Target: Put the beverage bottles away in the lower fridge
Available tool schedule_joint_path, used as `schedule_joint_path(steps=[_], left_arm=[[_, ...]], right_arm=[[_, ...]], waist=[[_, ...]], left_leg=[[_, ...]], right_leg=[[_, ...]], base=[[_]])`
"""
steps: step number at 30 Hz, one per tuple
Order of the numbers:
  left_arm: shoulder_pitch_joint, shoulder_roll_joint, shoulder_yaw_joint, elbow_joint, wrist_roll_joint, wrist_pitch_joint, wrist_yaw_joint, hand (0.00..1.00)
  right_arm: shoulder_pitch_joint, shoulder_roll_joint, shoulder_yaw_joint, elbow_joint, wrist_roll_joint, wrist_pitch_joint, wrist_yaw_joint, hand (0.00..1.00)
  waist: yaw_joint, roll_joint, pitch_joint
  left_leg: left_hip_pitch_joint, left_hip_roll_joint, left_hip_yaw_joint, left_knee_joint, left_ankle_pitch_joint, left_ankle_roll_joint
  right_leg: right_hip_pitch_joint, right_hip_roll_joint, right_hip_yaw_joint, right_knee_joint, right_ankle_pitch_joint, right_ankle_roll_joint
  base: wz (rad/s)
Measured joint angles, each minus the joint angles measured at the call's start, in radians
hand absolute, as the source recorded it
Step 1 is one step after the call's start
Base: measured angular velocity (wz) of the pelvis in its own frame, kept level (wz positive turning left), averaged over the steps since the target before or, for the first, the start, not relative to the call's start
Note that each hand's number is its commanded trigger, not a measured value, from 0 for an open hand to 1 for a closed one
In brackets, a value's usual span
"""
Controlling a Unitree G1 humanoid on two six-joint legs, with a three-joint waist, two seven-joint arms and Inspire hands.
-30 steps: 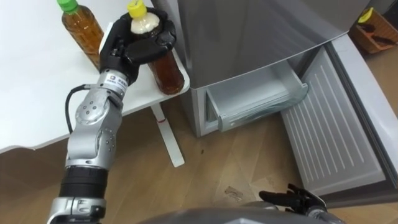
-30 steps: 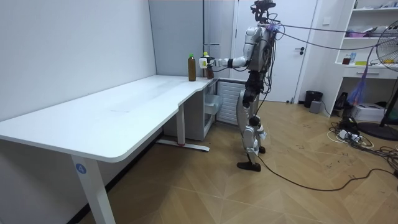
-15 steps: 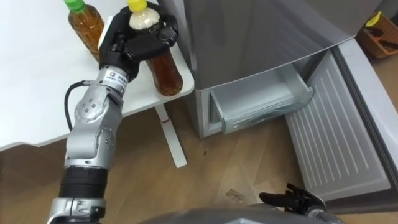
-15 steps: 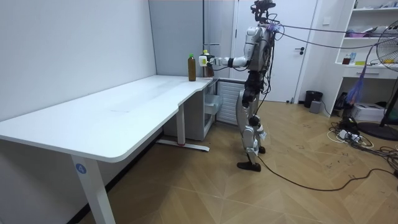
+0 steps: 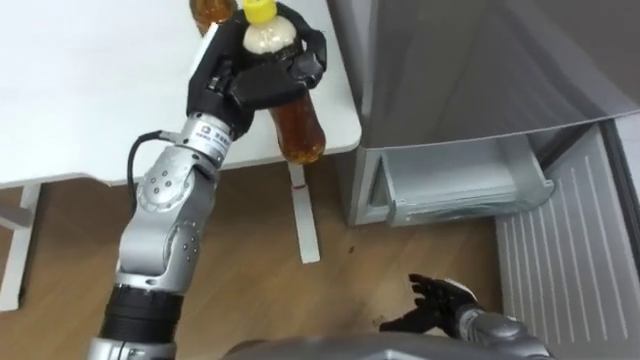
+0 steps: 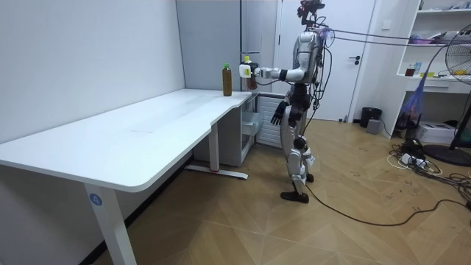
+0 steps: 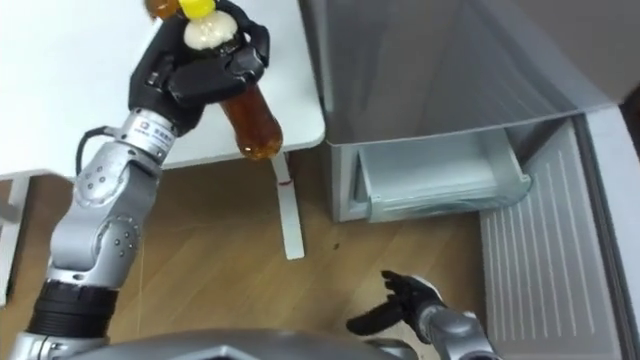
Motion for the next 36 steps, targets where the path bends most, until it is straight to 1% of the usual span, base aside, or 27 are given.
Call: schedule_joint_path(steps=[2, 3, 4, 5, 6, 7, 10, 13, 16, 18, 21, 22, 23, 24, 25, 26, 27, 28, 29, 31, 33, 34, 36], left_arm=[[0.007, 0.001, -0.001, -0.017, -0.025, -0.001, 0.000, 1.00], [0.022, 0.009, 0.000, -0.036, -0.041, -0.006, 0.000, 1.00], [0.032, 0.008, -0.003, -0.046, -0.041, -0.010, 0.000, 1.00], [0.049, 0.011, -0.017, -0.056, -0.040, -0.019, 0.000, 1.00], [0.064, 0.010, -0.031, -0.063, -0.040, -0.021, -0.001, 1.00], [0.069, 0.010, -0.039, -0.063, -0.040, -0.022, -0.004, 1.00], [0.095, 0.009, -0.050, -0.062, -0.040, -0.021, -0.021, 1.00], [0.110, 0.009, -0.066, -0.040, -0.040, -0.021, -0.038, 1.00], [0.120, 0.010, -0.087, -0.024, -0.040, -0.021, -0.044, 1.00], [0.121, 0.010, -0.087, -0.018, -0.040, -0.021, -0.044, 1.00], [0.121, 0.009, -0.088, -0.007, -0.039, -0.021, -0.045, 1.00], [0.121, 0.009, -0.088, -0.002, -0.039, -0.021, -0.045, 1.00], [0.121, 0.008, -0.088, 0.008, -0.038, -0.021, -0.045, 1.00], [0.120, 0.009, -0.091, 0.012, -0.035, -0.021, -0.045, 1.00], [0.121, 0.013, -0.088, 0.014, -0.036, -0.025, -0.045, 1.00], [0.121, 0.018, -0.068, 0.022, -0.037, -0.043, -0.045, 1.00], [0.120, 0.018, -0.055, 0.029, -0.037, -0.049, -0.045, 1.00], [0.121, 0.013, -0.055, 0.055, -0.037, -0.050, -0.047, 1.00], [0.124, 0.012, -0.067, 0.080, -0.037, -0.049, -0.069, 1.00], [0.124, 0.009, -0.093, 0.106, -0.036, -0.044, -0.095, 1.00], [0.125, 0.010, -0.111, 0.108, -0.036, -0.039, -0.106, 1.00], [0.125, 0.016, -0.118, 0.113, -0.036, -0.039, -0.109, 1.00], [0.125, 0.018, -0.128, 0.133, -0.036, -0.038, -0.110, 1.00]], right_arm=[[-0.001, -0.003, 0.019, -0.033, -0.008, 0.000, 0.009, 0.00], [-0.007, -0.002, 0.035, -0.058, -0.017, 0.000, 0.015, 0.00], [-0.008, -0.002, 0.042, -0.070, -0.025, 0.000, 0.017, 0.00], [-0.012, -0.002, 0.062, -0.088, -0.039, -0.002, 0.018, 0.00], [-0.012, -0.001, 0.075, -0.105, -0.053, -0.002, 0.023, 0.00], [-0.012, 0.001, 0.075, -0.110, -0.056, -0.002, 0.030, 0.00], [-0.019, 0.007, 0.082, -0.155, -0.091, 0.004, 0.059, 0.00], [-0.025, 0.006, 0.102, -0.230, -0.085, 0.007, 0.083, 0.00], [-0.046, 0.006, 0.133, -0.237, -0.079, 0.004, 0.086, 0.00], [-0.052, 0.006, 0.149, -0.240, -0.078, 0.004, 0.093, 0.00], [-0.052, 0.007, 0.151, -0.249, -0.078, 0.004, 0.105, 0.00], [-0.052, 0.007, 0.151, -0.252, -0.078, 0.004, 0.109, 0.00], [-0.049, 0.006, 0.150, -0.265, -0.078, 0.004, 0.116, 0.00], [-0.052, 0.009, 0.148, -0.278, -0.078, 0.000, 0.122, 0.00], [-0.054, 0.017, 0.148, -0.286, -0.078, -0.003, 0.123, 0.00], [-0.053, 0.027, 0.150, -0.329, -0.078, -0.009, 0.127, 0.00], [-0.051, 0.024, 0.154, -0.360, -0.078, -0.013, 0.130, 0.00], [-0.030, 0.020, 0.158, -0.411, -0.071, -0.014, 0.134, 0.00], [-0.025, 0.010, 0.160, -0.419, -0.044, -0.010, 0.141, 0.00], [-0.026, 0.003, 0.155, -0.429, -0.039, -0.001, 0.154, 0.00], [-0.033, 0.002, 0.150, -0.436, -0.034, -0.001, 0.176, 0.00], [-0.037, 0.002, 0.151, -0.442, -0.028, -0.001, 0.191, 0.00], [-0.037, 0.009, 0.157, -0.458, 0.015, -0.001, 0.211, 0.00]], waist=[[0.017, -0.004, -0.0005], [0.021, -0.006, -0.0014], [0.021, -0.008, -0.0012], [0.024, -0.013, -0.0030], [0.036, -0.017, -0.0043], [0.039, -0.019, -0.0045], [0.048, -0.029, 0.0008], [0.069, -0.034, 0.0058], [0.073, -0.037, 0.0088], [0.073, -0.038, 0.0107], [0.073, -0.042, 0.0136], [0.073, -0.042, 0.0151], [0.071, -0.042, 0.0164], [0.073, -0.037, 0.0245], [0.077, -0.034, 0.0290], [0.085, -0.038, 0.0301], [0.086, -0.048, 0.0285], [0.050, -0.040, 0.0289], [0.038, -0.036, 0.0288], [0.039, -0.038, 0.0290], [0.042, -0.041, 0.0262], [0.043, -0.043, 0.0259], [0.045, -0.046, 0.0241]], left_leg=[[-0.008, -0.001, -0.007, 0.000, 0.000, 0.000], [-0.014, -0.002, -0.019, 0.000, 0.000, 0.000], [-0.014, -0.002, -0.021, 0.000, 0.000, 0.000], [-0.014, -0.003, -0.027, 0.000, 0.000, 0.000], [-0.013, -0.003, -0.033, 0.000, 0.000, 0.000], [-0.013, -0.003, -0.036, 0.000, 0.000, 0.000], [-0.021, -0.006, -0.053, 0.000, 0.000, 0.000], [-0.027, -0.007, -0.061, 0.006, 0.000, 0.000], [-0.029, -0.007, -0.075, 0.006, 0.000, 0.000], [-0.031, -0.007, -0.083, 0.006, 0.000, 0.000], [-0.030, -0.007, -0.092, 0.006, 0.000, 0.000], [-0.029, -0.006, -0.105, 0.006, 0.001, 0.001], [-0.028, -0.003, -0.133, 0.006, 0.001, 0.001], [-0.022, 0.011, -0.185, 0.001, 0.003, 0.004], [-0.022, 0.028, -0.226, -0.002, 0.003, 0.004], [-0.039, 0.049, -0.260, 0.000, 0.001, 0.000], [-0.053, 0.053, -0.261, 0.005, -0.003, -0.006], [-0.068, 0.057, -0.224, 0.007, -0.005, -0.018], [-0.064, 0.061, -0.161, 0.000, -0.002, -0.021], [-0.055, 0.062, -0.105, -0.010, 0.013, -0.026], [-0.038, 0.060, -0.098, -0.023, 0.016, -0.025], [-0.032, 0.057, -0.097, -0.024, 0.016, -0.025], [-0.020, 0.050, -0.074, -0.026, 0.016, -0.025]], right_leg=[[-0.001, 0.000, -0.004, 0.002, 0.000, 0.000], [-0.001, 0.000, -0.010, 0.004, 0.000, 0.000], [-0.003, -0.001, -0.013, 0.005, 0.000, 0.000], [-0.003, -0.001, -0.024, 0.008, 0.000, 0.000], [-0.003, -0.002, -0.027, 0.013, 0.000, 0.000], [-0.002, -0.002, -0.027, 0.014, 0.000, 0.000], [-0.004, -0.002, -0.030, 0.015, 0.000, 0.000], [-0.005, -0.002, -0.038, 0.015, 0.000, 0.000], [-0.004, -0.002, -0.052, 0.018, 0.000, 0.000], [-0.002, -0.001, -0.055, 0.018, 0.000, 0.000], [-0.008, -0.001, -0.059, 0.033, -0.001, -0.001], [-0.011, -0.001, -0.063, 0.043, -0.001, -0.001], [-0.028, -0.002, -0.066, 0.084, -0.005, -0.007], [-0.078, 0.003, -0.058, 0.157, -0.031, -0.030], [-0.112, 0.028, -0.024, 0.167, -0.047, -0.054], [-0.179, 0.091, 0.052, 0.070, -0.036, -0.104], [-0.196, 0.110, 0.062, 0.039, 0.046, -0.122], [-0.182, 0.110, 0.025, 0.036, 0.057, -0.116], [-0.172, 0.110, 0.019, 0.037, 0.056, -0.117], [-0.160, 0.106, 0.031, 0.037, 0.055, -0.116], [-0.156, 0.106, 0.028, 0.038, 0.050, -0.108], [-0.153, 0.108, 0.027, 0.038, 0.049, -0.107], [-0.141, 0.101, 0.022, 0.038, 0.049, -0.107]], base=[[0.10], [0.20], [0.19], [0.15], [0.15], [0.14], [0.14], [0.07], [0.08], [0.10], [0.05], [0.07], [-0.06], [-0.20], [-0.56], [-0.49], [-0.07], [0.39], [0.51], [0.27], [0.15], [0.00], [0.00]])
